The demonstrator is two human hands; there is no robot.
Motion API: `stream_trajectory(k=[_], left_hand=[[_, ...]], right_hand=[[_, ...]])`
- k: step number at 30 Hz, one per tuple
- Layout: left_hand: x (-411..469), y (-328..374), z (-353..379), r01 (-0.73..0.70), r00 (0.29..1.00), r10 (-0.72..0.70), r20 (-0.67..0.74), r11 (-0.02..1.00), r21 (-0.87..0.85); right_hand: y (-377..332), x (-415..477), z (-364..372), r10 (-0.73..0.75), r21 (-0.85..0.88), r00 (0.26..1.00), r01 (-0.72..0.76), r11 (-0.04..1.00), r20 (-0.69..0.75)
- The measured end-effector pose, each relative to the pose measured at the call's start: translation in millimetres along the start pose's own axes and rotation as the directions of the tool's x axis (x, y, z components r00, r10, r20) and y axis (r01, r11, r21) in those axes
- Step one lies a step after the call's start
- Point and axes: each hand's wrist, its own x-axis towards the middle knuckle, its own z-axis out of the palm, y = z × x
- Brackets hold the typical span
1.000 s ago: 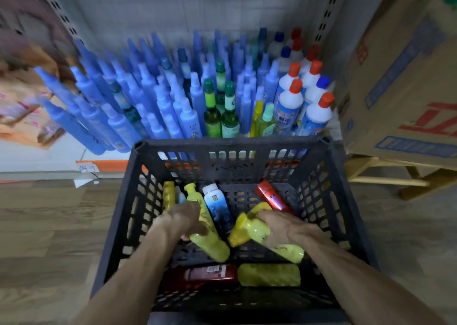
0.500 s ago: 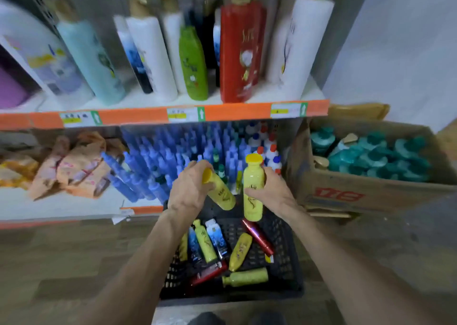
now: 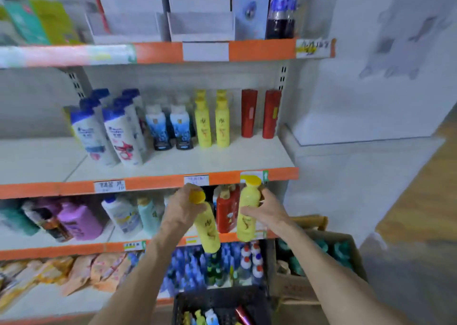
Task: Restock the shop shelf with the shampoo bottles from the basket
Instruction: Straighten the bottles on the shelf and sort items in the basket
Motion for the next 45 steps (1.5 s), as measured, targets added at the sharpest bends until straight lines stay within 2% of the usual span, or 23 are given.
stream_trajectory(k=[5,12,23,31,39,45], left_hand=[[11,68,-51,-0.099,0.995,0.099,-0.020,0.995,-0.001],[23,121,-74,-0.174,0.982,0.172,-0.079,0.985,-0.017],[83,111,-75,-0.172,0.985,0.172,-0.006,0.985,0.023],[156,90,-69,-0.177,0.982,0.181,0.044,0.979,-0.098],[218,71,-48,-0.160,0.980,0.182,0.077,0.960,-0.232],[248,71,-41,-0.167,0.982,0.180,0.062,0.969,-0.181]], right_hand=[[-73,-6,-43,-0.087,-0.027,0.996,0.086,0.996,-0.019],[-115,7,-90,-0.154,-0.059,0.988,0.152,0.987,-0.030],[-136,62,-70,-0.171,-0.062,0.985,0.169,0.984,-0.020],[-134,120,-43,-0.173,-0.148,0.982,0.160,0.976,-0.080],[-116,180,-12,-0.165,-0.032,0.976,0.162,0.986,-0.140],[-115,213,1,-0.145,-0.021,0.980,0.144,0.989,-0.136]])
